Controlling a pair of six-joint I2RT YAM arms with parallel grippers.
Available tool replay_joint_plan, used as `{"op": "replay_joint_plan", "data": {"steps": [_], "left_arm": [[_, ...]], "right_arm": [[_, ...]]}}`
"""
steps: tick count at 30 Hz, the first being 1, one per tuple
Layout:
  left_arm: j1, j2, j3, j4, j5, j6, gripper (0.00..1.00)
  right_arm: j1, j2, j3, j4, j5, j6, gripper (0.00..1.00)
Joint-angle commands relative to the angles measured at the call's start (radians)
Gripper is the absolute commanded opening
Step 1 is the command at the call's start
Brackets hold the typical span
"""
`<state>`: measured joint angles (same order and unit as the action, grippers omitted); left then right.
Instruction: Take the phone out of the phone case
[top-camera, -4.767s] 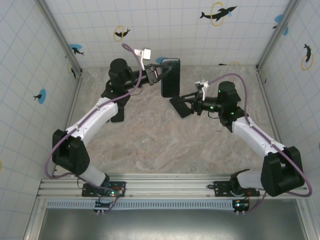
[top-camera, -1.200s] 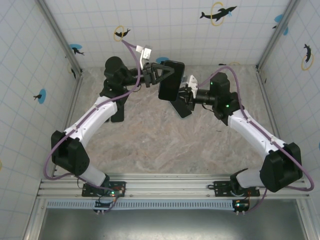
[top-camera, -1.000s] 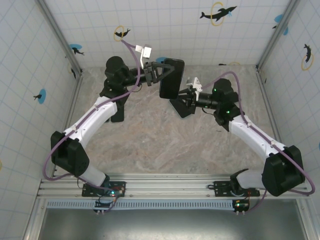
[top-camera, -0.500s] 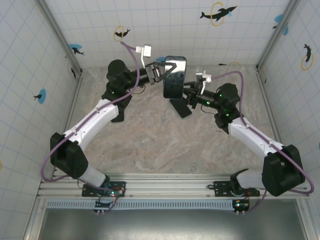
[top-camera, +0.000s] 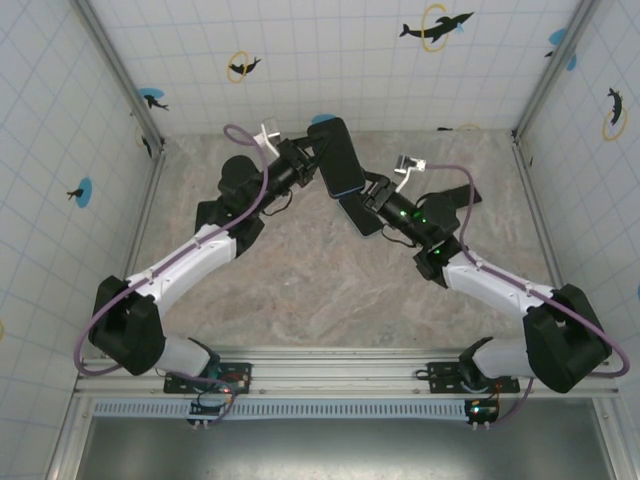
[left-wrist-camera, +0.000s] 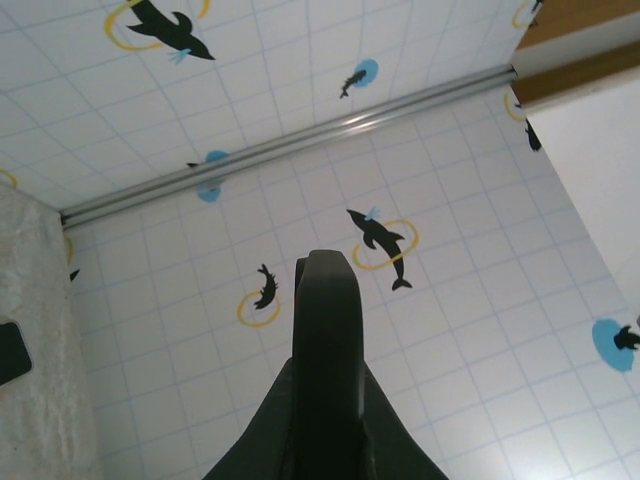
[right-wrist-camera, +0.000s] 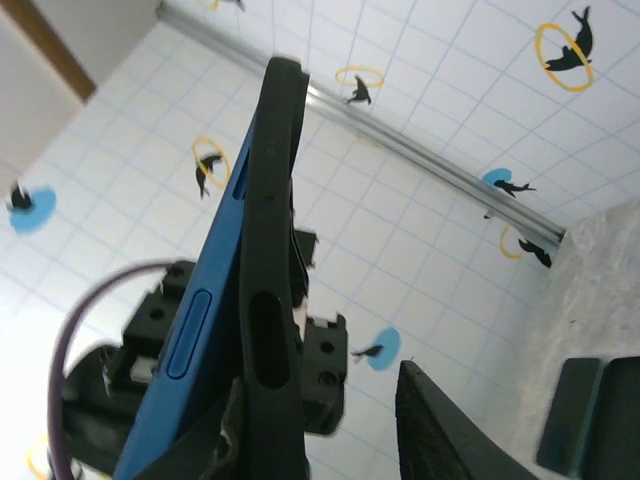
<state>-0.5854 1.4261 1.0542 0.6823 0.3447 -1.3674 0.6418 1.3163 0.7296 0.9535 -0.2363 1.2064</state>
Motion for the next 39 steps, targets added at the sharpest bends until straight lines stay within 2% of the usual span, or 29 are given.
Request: {"op": "replay_joint_plan", "data": {"steps": [1,5,9,15,21,26,35,39], "left_arm": [[-0.013,0.002,-0.031,-0.031,-0.09,-0.035,0.0],[-0.013,0.006,-0.019,-0.071,-0.092,-0.032,0.0],[-0.014,0.0,-0.041,-0.083,-0.107,-0.04,0.01],[-0.011,0.006,-0.016,-0.12,-0.104,-0.011,0.24],[-0.003,0.012,0.023,-0.158,-0.084,0.009,0.49],[-0.004,-0.003,0.074,-0.314,-0.087,0.081,0.74],[-0.017,-0.181,-0.046,-0.409,-0.19,0.053,0.83],[-0.099,-0.238,-0.134,-0.388,-0.258,-0.022,0.82]], "right_arm": [[0.045,-0.007,0.01,0.149,0.109,0.128,0.35],[0.063,0.021,0.043,0.157,0.095,0.161,0.32],[0.058,0.031,0.033,0.181,0.087,0.192,0.17],[0.049,0.037,0.009,0.218,0.079,0.234,0.1],[0.038,0.049,-0.016,0.289,0.086,0.263,0.07],[0.024,0.047,-0.033,0.3,0.105,0.264,0.06],[-0.002,0.081,0.009,0.261,0.115,0.227,0.06],[-0.003,0.1,0.033,0.214,0.153,0.173,0.06]]}}
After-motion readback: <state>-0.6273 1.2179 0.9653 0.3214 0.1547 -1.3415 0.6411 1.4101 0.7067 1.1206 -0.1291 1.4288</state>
